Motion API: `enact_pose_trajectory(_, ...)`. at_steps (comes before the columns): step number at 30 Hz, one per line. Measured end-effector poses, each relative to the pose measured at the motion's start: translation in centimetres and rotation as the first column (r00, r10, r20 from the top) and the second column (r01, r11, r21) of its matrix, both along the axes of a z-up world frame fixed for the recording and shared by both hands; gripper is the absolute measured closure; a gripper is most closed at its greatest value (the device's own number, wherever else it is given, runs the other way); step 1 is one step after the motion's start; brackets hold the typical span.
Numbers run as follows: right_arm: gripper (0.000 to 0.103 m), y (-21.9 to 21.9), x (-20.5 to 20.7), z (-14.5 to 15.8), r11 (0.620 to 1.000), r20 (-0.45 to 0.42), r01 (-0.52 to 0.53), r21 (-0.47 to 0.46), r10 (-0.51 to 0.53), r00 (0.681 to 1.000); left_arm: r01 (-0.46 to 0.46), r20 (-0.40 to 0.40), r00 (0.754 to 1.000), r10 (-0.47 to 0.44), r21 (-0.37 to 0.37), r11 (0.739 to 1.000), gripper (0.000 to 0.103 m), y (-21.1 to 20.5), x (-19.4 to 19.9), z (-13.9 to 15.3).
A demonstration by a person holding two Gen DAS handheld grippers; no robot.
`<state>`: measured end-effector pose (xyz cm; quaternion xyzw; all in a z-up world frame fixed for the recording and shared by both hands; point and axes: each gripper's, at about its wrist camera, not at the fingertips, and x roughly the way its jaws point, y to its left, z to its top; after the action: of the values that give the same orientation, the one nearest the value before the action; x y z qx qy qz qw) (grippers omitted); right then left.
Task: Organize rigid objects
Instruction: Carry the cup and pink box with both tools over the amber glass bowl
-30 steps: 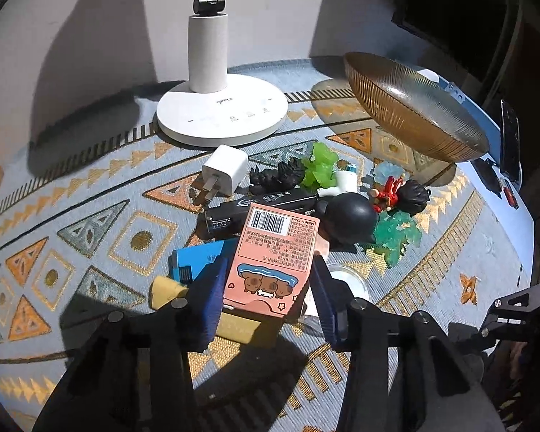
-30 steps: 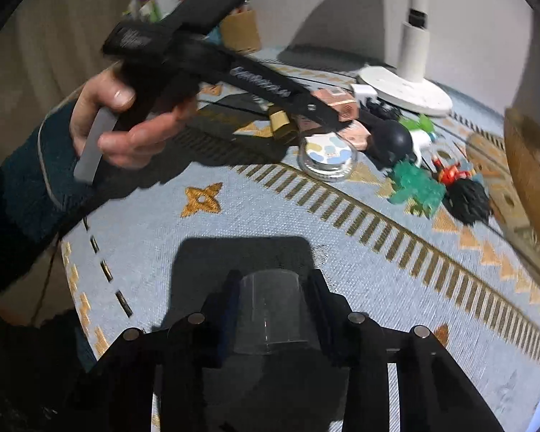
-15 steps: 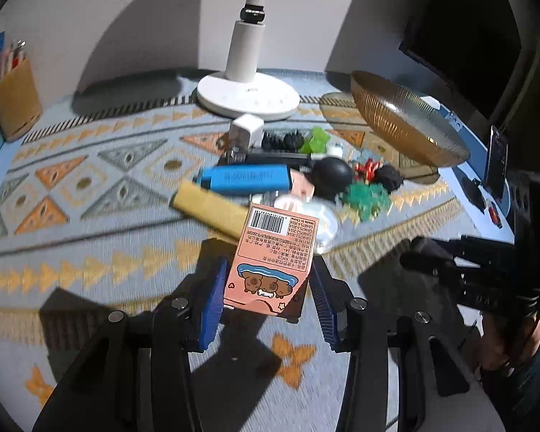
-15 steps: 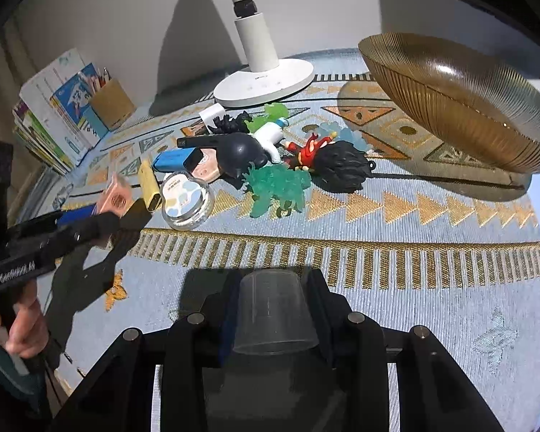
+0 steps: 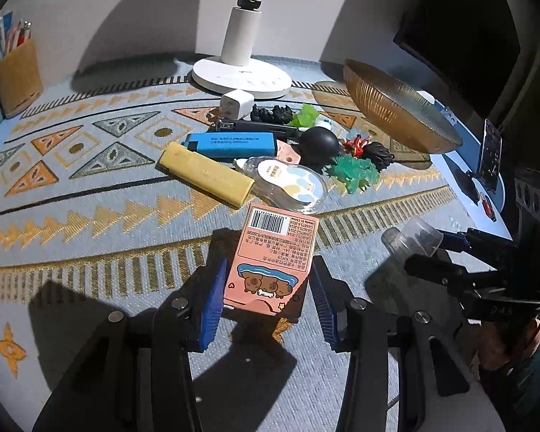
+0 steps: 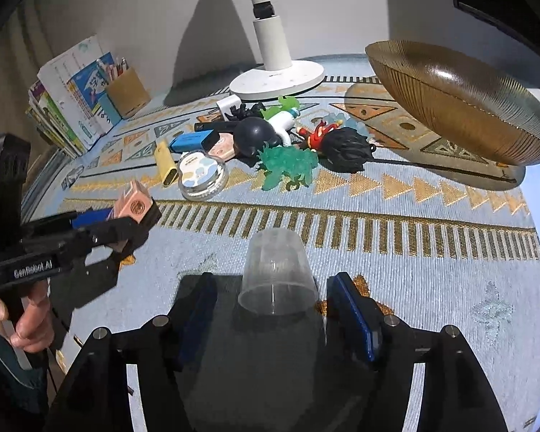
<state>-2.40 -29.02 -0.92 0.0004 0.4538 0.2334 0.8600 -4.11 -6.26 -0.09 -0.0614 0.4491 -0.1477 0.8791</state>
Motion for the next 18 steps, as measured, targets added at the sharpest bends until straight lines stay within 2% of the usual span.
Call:
enact_pose_trajectory(1,0.055,0.2,0.1,0.0,1.0,0.004,0.005,-0.013,-0.005,1.0,0.0,0.002,1.0,0.0,-0.001,1.0,0.061,-0.1,-0.1,0.1)
enact_pose_trajectory(2,0.062,0.4,0.0,0.1,1.0,0.006,0.001,-0.02,-0.001,1.0,0.001,0.005,1.0,-0.001,-0.001,1.0,0.061,-0.1,-0.2,0.2)
enact_pose_trajectory(6,0.064,0.3,-0.5,0.8,1.0,0.036,0.008,-0.018,-0.007,0.999,0.004,0.026,1.0,-0.004,0.012,1.0,0.061,-0.6,-0.4,1.2)
enact_pose_trajectory(8,0.064,-0.7,-0.7,2.3,0.999,0.072,0.033,-0.005,-0.032,0.997,0.019,0.048,0.999,-0.02,0.02,1.0,0.061,-1.3,-0.1,2.6)
enact_pose_trajectory(10,0.064,-2.6,-0.7,5.2,0.997,0.147,0.081,0.012,-0.081,0.986,0.052,0.099,0.994,-0.056,0.034,0.998,0.061,-2.6,0.4,5.1)
enact_pose_trajectory(13,0.064,-7.0,-0.2,10.7,0.977,0.274,0.211,0.039,-0.214,0.938,0.103,0.178,0.978,-0.108,0.039,0.994,0.061,-4.9,1.7,9.1)
enact_pose_trajectory(15,0.064,-9.7,0.5,13.5,0.955,0.326,0.289,0.072,-0.297,0.898,0.143,0.226,0.963,-0.146,0.027,0.989,0.061,-7.1,3.2,11.9)
enact_pose_trajectory(18,0.064,-12.6,1.9,16.0,0.927,0.342,0.348,0.138,-0.374,0.862,0.196,0.272,0.943,-0.192,0.011,0.981,0.061,-10.9,5.9,14.7)
